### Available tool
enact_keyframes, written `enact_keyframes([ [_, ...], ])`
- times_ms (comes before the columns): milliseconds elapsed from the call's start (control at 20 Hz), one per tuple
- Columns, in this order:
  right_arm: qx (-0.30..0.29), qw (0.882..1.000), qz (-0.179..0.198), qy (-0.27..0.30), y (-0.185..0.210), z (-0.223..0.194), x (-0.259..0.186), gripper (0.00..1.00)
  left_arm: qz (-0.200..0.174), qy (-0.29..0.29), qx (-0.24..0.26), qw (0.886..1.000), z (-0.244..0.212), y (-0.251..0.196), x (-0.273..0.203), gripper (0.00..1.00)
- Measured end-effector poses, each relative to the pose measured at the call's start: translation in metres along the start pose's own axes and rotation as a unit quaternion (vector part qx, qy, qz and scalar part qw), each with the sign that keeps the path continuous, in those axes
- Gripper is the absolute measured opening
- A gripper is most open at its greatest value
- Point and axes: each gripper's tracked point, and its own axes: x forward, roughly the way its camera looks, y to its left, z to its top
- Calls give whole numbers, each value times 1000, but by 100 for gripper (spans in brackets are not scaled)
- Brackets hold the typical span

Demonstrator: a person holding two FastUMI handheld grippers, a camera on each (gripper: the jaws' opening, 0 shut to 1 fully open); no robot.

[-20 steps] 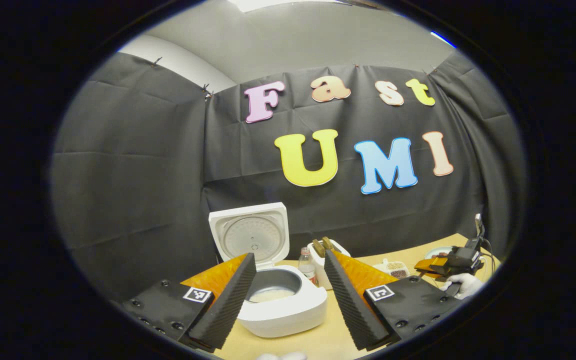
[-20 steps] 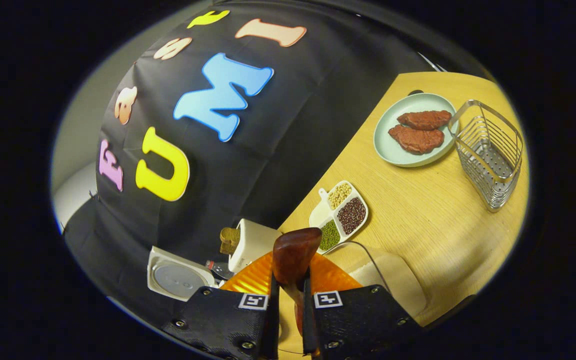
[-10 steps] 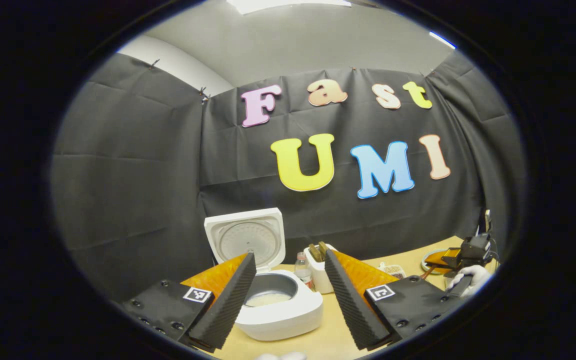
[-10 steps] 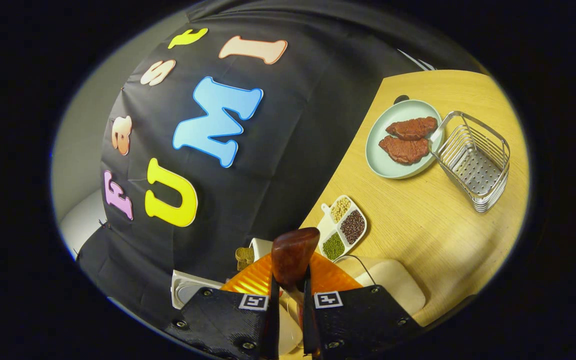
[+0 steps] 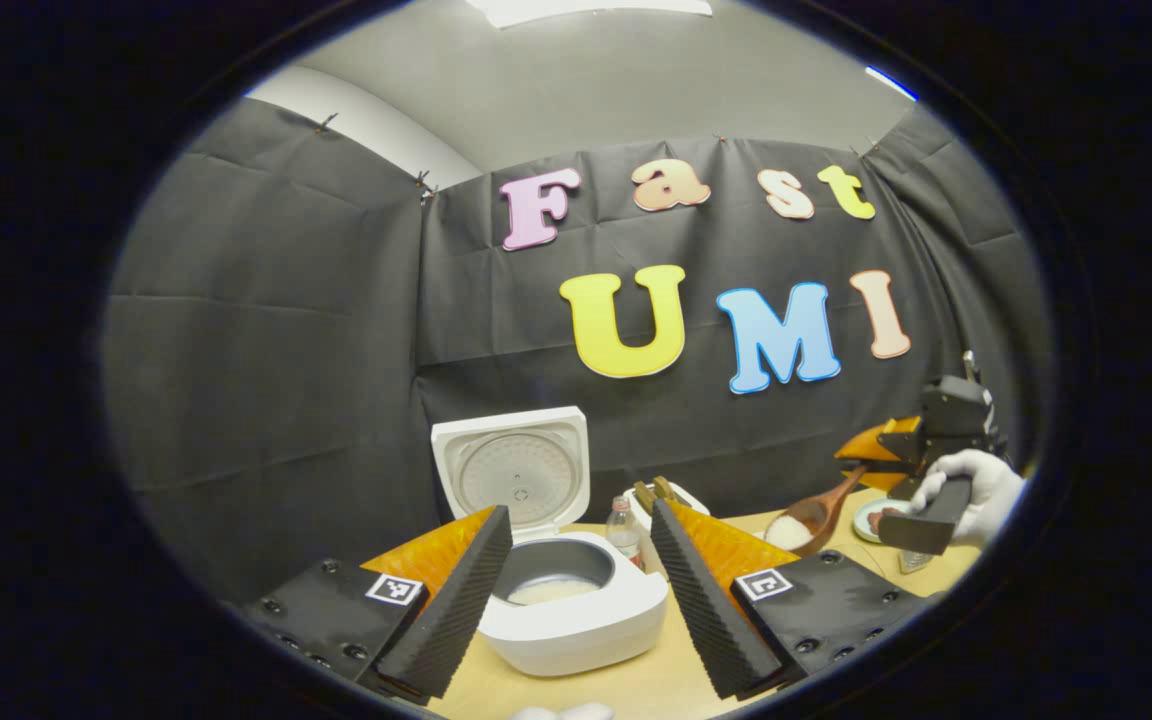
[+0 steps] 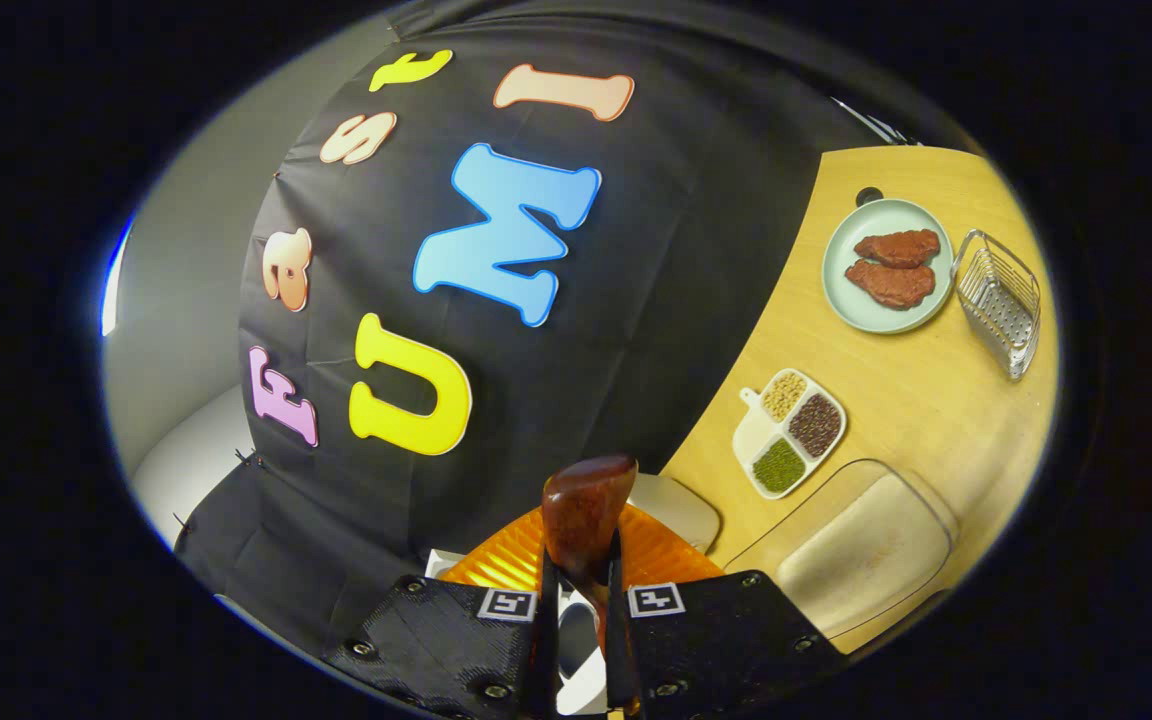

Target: Close the left gripper, press the button to open the rice cooker; take a wooden spoon from the chopstick holder with the right hand, scoop a spoonful of rice and pour it into the rice cooker, then put the wooden spoon back into the chopstick holder.

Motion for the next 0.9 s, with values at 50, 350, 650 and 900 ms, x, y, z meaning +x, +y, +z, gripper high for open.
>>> enact_keyframes([
  [50, 0, 1000, 2, 6, 11, -10, 13, 18, 2, -2, 2, 1000, -2, 3, -4, 99],
  [350, -5, 997, 27, 74, 75, -110, 63, 18, 19, 5, -10, 1000, -14, 20, -18, 99],
  [650, -25, 989, 27, 144, 98, -224, 108, 18, 50, 24, -23, 998, -36, 45, -27, 99],
  [900, -77, 983, -4, 169, 74, -278, 138, 19, 75, 40, -30, 996, -50, 62, -30, 99],
])
